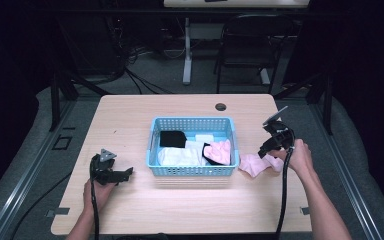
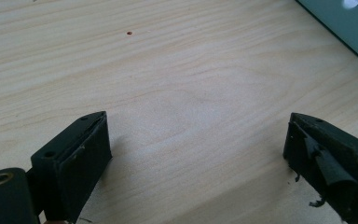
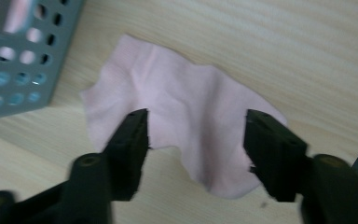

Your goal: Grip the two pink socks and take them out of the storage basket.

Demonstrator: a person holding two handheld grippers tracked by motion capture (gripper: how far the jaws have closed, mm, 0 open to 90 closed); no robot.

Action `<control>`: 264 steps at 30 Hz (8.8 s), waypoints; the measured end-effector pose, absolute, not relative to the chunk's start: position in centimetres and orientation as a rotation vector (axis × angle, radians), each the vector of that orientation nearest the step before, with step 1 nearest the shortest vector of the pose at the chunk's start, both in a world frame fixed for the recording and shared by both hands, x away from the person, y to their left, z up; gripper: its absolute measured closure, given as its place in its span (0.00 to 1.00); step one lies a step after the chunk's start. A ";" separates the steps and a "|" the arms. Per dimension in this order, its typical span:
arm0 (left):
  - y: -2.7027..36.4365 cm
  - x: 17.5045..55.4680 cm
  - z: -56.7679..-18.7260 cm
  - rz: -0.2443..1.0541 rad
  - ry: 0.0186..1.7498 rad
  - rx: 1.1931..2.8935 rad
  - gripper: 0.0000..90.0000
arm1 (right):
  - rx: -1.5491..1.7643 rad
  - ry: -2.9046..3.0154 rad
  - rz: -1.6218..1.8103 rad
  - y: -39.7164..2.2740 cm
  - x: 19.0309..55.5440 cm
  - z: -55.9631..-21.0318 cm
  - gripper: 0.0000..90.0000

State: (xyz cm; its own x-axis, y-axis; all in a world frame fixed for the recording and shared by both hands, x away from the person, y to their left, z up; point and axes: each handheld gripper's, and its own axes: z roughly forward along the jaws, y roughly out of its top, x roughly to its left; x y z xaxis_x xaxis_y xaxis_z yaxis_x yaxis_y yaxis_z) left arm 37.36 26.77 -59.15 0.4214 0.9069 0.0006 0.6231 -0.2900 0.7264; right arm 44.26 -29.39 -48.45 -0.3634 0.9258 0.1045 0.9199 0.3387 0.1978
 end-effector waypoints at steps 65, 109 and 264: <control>26.8 37.4 -59.2 0.556 1.290 2.022 0.08 | 1.384 2.821 0.287 -12.6 47.4 -51.0 0.62; 26.8 37.4 -59.2 0.555 1.290 2.019 0.08 | 1.289 2.803 0.482 -12.8 45.7 -42.9 0.87; 26.7 37.3 -59.2 0.557 1.291 2.018 0.08 | 1.560 2.388 0.789 -30.2 39.0 -43.3 0.00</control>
State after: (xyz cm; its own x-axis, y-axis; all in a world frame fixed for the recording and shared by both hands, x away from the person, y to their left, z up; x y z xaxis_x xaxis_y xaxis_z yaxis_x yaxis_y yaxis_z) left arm 37.32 26.74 -59.16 0.4196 0.9077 -0.0009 0.6226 -0.2871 0.7280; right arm 38.96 -30.21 -43.33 -0.4324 0.8919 0.1325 0.7951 0.3079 0.5225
